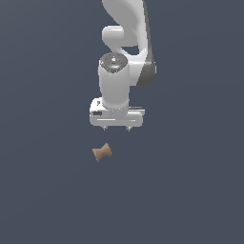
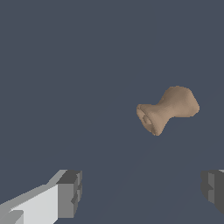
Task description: Pick up the object and move it to a goal position.
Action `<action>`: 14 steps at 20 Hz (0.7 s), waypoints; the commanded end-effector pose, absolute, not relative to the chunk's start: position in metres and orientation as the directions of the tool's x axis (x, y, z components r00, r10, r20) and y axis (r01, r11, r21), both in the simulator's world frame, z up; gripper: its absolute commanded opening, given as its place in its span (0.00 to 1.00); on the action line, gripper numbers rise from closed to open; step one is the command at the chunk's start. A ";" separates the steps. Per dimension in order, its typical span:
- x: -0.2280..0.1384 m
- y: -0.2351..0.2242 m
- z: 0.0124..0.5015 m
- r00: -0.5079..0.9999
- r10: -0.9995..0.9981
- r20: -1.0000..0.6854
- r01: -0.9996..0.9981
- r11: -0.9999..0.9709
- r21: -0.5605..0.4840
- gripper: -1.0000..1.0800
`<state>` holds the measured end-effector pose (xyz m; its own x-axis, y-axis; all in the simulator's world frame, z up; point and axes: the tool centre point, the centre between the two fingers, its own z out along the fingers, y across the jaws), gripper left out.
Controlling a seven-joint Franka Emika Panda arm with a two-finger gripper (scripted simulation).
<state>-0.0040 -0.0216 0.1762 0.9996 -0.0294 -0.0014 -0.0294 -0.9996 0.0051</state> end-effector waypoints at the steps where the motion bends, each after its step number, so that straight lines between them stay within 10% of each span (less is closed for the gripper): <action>1: -0.004 -0.022 0.176 1.000 -0.029 -0.001 -0.029 -1.000 0.005 0.96; 14: -0.006 -0.022 0.191 0.998 -0.066 0.004 -0.066 -0.998 -0.004 0.96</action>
<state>-0.0061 -0.0221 0.1910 0.9979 -0.0644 0.0049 -0.0644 -0.9979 -0.0038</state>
